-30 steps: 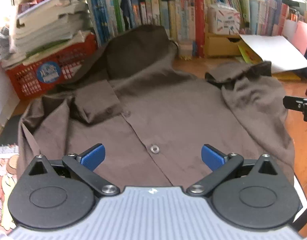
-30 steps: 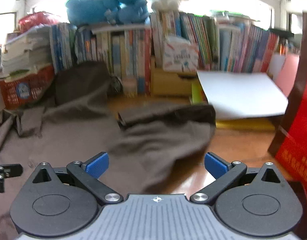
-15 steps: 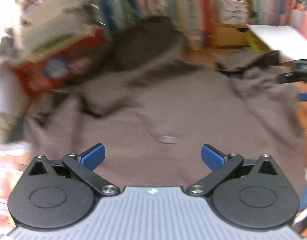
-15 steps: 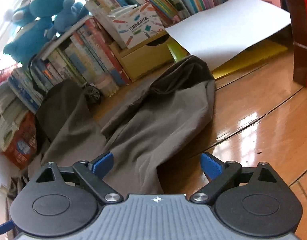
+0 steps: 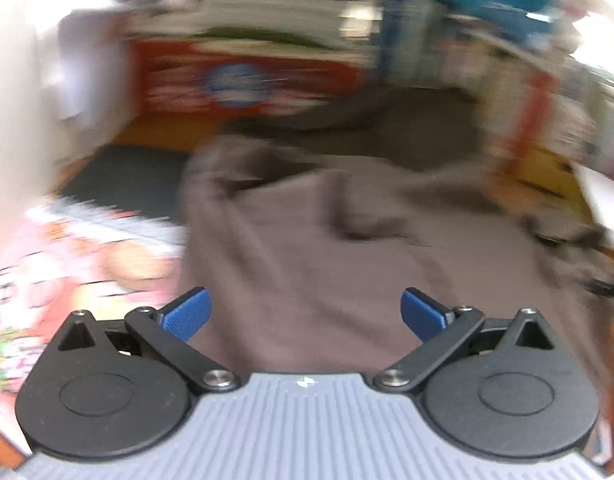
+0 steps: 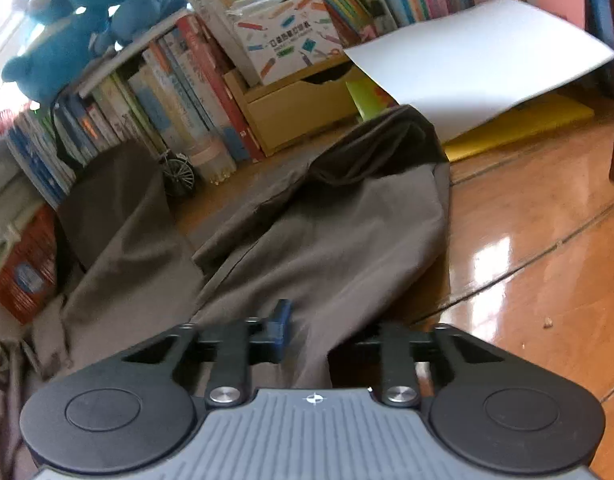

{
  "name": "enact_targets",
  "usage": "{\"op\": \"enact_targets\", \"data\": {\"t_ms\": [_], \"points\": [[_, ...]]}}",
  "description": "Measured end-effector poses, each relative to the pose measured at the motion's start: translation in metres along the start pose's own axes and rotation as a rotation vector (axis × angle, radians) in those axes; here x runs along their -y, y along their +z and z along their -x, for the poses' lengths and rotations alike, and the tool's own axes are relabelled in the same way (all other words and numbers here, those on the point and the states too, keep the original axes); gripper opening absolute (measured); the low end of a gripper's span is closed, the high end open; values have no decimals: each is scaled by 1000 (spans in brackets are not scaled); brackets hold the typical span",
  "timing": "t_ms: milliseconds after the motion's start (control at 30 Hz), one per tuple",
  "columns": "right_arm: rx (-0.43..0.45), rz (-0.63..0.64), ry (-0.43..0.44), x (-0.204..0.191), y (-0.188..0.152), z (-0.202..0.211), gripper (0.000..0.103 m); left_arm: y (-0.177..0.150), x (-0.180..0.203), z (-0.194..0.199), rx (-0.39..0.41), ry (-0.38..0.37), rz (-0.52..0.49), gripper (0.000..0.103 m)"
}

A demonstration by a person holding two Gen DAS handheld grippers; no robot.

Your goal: Fold clothes

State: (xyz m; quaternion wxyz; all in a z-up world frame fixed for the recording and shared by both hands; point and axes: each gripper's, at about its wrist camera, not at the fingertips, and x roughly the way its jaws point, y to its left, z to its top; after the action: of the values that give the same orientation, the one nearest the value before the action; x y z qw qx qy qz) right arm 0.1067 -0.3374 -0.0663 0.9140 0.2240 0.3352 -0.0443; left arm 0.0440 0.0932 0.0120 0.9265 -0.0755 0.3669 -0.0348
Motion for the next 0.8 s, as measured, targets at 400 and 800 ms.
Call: {"op": "enact_targets", "data": {"t_ms": [400, 800], "points": [[57, 40, -59, 16, -7, 79, 6, -40, 148, -78, -203, -110, -397, 93], [216, -69, 84, 53, 28, 82, 103, -27, 146, -64, -197, -138, -342, 97]]}}
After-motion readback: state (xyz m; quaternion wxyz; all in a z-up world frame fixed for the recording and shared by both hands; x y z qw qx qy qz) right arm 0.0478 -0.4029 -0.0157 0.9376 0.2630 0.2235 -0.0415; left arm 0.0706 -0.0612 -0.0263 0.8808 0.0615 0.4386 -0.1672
